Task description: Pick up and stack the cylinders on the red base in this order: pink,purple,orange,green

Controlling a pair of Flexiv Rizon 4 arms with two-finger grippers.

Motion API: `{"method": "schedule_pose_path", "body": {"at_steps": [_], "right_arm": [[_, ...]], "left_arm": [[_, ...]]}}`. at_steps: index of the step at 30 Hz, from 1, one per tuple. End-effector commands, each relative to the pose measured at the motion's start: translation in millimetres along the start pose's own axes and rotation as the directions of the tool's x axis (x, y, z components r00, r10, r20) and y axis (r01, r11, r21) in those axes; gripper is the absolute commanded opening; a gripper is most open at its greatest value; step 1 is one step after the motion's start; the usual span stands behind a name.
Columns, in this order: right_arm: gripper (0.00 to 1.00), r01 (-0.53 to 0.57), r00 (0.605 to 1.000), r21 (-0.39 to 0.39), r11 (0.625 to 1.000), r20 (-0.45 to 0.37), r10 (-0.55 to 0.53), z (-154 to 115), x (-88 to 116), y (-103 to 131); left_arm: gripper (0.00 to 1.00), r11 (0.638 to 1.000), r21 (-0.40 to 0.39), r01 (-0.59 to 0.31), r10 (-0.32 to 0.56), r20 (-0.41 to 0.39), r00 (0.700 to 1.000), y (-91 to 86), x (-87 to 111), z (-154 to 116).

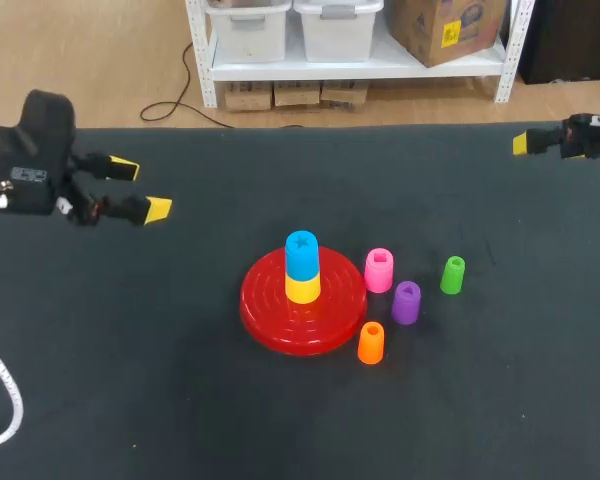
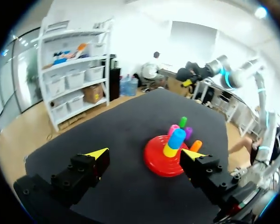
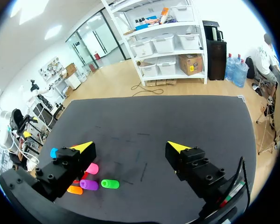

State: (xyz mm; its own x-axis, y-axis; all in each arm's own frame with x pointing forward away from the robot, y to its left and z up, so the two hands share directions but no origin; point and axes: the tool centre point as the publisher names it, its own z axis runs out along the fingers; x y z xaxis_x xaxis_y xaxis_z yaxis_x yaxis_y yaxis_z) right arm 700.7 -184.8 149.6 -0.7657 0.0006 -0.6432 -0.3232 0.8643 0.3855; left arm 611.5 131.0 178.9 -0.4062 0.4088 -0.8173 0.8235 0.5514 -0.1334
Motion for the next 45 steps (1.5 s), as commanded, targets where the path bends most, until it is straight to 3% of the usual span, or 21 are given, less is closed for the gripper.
{"method": "schedule_pose_path", "body": {"at_steps": [1, 8, 14, 19, 21, 29, 35, 45], "right_arm": [[1.0, 0.0, 1.0, 0.001, 1.0, 0.0, 0.0, 0, 0, 0], [1.0, 0.0, 1.0, 0.001, 1.0, 0.0, 0.0, 0, 0, 0], [1.0, 0.0, 1.0, 0.001, 1.0, 0.0, 0.0, 0, 0, 0], [1.0, 0.0, 1.0, 0.001, 1.0, 0.0, 0.0, 0, 0, 0], [1.0, 0.0, 1.0, 0.001, 1.0, 0.0, 0.0, 0, 0, 0], [1.0, 0.0, 1.0, 0.001, 1.0, 0.0, 0.0, 0, 0, 0], [1.0, 0.0, 1.0, 0.001, 1.0, 0.0, 0.0, 0, 0, 0], [1.0, 0.0, 1.0, 0.001, 1.0, 0.0, 0.0, 0, 0, 0]], "left_arm": [[1.0, 0.977, 0.2, -0.07, 0.024, 0.226, 0.974, -3.5, 0.3, -10], [1.0, 0.962, 0.239, -0.131, 0.087, 0.186, 0.979, -8.6, 0.7, -10], [1.0, 0.971, 0.189, -0.148, 0.139, 0.061, 0.988, -7.5, 7.2, 1], [1.0, 0.972, 0.126, -0.199, 0.213, -0.113, 0.97, -2.8, 18.3, 9], [1.0, 0.974, 0.113, -0.197, 0.211, -0.137, 0.968, -1.5, 19.5, 10], [1.0, 0.978, 0.117, -0.176, 0.191, -0.138, 0.972, 8.7, 25.5, 9], [1.0, 0.982, 0.092, -0.164, 0.179, -0.179, 0.967, 11.8, 28.7, 11], [1.0, 0.982, 0.092, -0.164, 0.179, -0.179, 0.967, 11.8, 28.7, 11]]}}
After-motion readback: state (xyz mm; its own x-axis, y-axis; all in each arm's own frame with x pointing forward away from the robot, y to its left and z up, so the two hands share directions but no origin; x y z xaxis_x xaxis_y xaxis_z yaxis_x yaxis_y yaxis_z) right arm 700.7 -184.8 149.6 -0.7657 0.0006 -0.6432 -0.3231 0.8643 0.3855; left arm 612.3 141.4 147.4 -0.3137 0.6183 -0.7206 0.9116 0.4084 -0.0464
